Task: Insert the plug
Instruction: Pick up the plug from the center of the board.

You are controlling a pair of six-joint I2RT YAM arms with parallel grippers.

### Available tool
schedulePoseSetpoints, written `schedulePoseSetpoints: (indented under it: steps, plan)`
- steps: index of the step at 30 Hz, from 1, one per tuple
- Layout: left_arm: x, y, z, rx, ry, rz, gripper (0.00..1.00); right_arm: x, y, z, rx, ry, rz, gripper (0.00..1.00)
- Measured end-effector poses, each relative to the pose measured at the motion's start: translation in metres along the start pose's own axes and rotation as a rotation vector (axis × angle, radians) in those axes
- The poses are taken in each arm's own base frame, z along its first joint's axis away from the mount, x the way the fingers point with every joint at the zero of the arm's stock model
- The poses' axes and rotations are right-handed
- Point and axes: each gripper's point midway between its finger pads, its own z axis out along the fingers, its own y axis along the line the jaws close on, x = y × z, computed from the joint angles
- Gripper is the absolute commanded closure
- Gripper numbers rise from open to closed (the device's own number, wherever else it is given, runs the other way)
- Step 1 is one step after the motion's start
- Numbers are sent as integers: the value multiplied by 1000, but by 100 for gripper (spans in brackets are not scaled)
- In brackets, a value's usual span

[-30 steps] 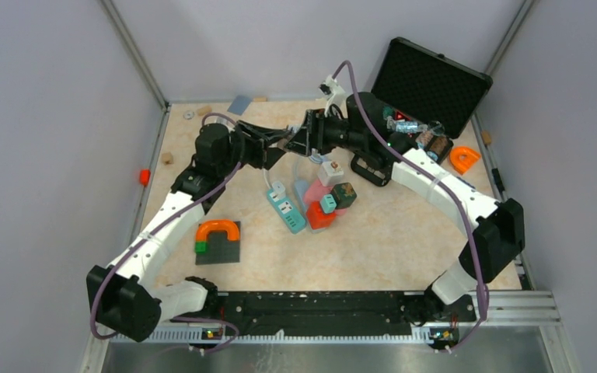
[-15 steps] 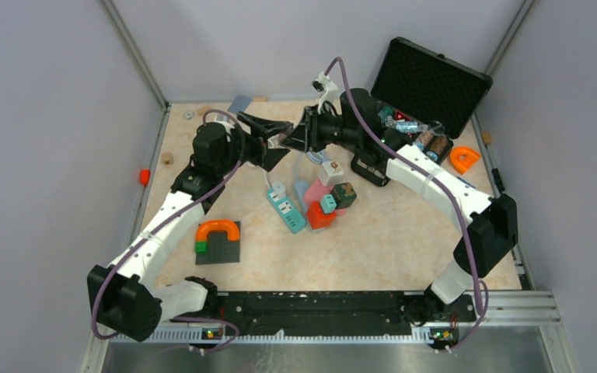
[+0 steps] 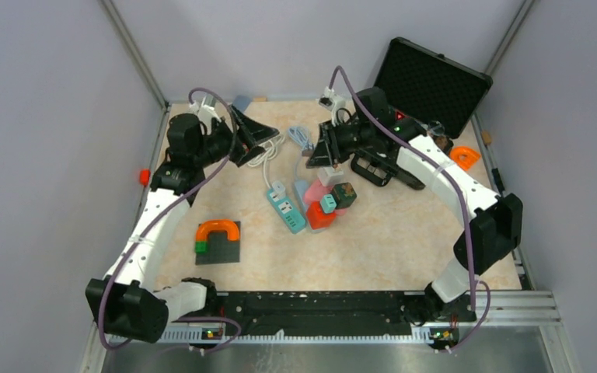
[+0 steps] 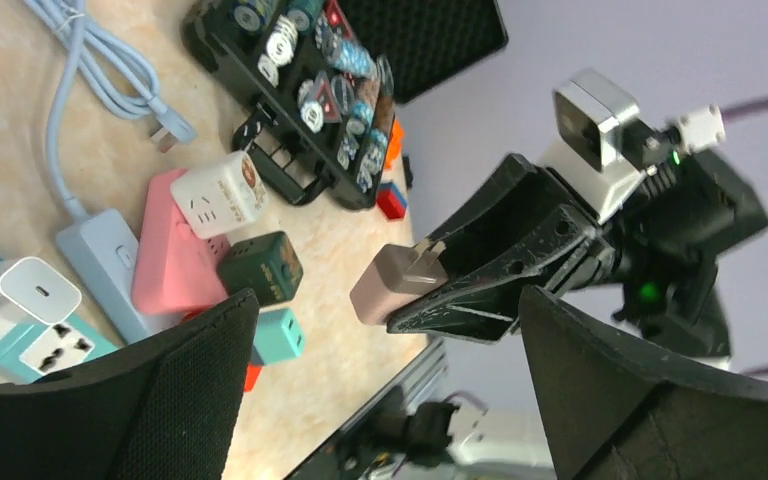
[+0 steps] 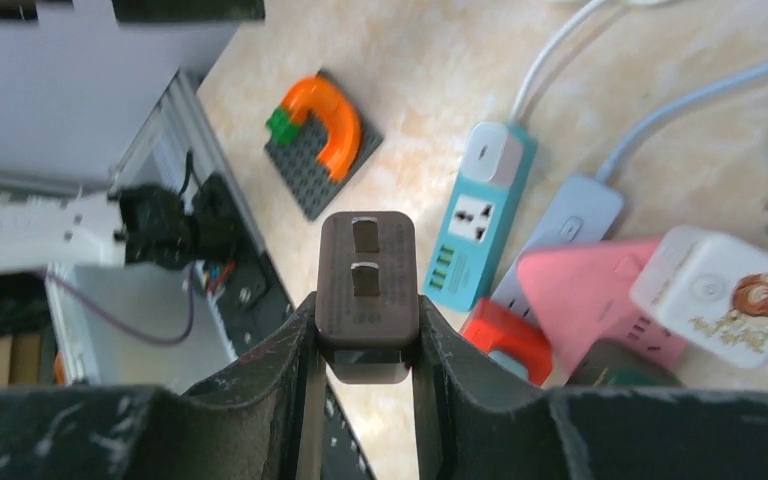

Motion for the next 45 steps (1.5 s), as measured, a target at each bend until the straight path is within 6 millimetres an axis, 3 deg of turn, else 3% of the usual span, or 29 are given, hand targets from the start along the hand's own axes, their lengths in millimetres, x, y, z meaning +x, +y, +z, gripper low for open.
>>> schedulePoseSetpoints:
  steps: [2,8,14,23,30,34,36,39,43,45]
  plan:
    - [6,-5,-5,10,68,104,2,15,6,-7,-44,85,-12,100]
    - [32,-23,-22,112,291,375,9,36,37,-16,-246,246,-89,100]
    - [74,-22,-36,221,477,452,15,61,55,-17,-371,345,-46,100]
    - [121,-12,-37,283,648,447,24,67,85,-16,-487,381,-54,100]
    - [132,-5,-38,280,684,415,66,67,91,-19,-522,379,-45,100]
    - [136,-8,-40,311,702,396,98,67,90,-19,-517,381,-38,100]
    - [136,-8,-39,320,701,381,100,66,90,-18,-512,382,-30,90]
    - [135,-7,-36,322,686,362,100,65,87,-16,-482,382,-6,64]
    - [130,-4,-30,291,633,347,100,60,77,-11,-403,345,25,12]
    - [126,-8,-27,272,589,353,100,50,70,-7,-356,288,27,9]
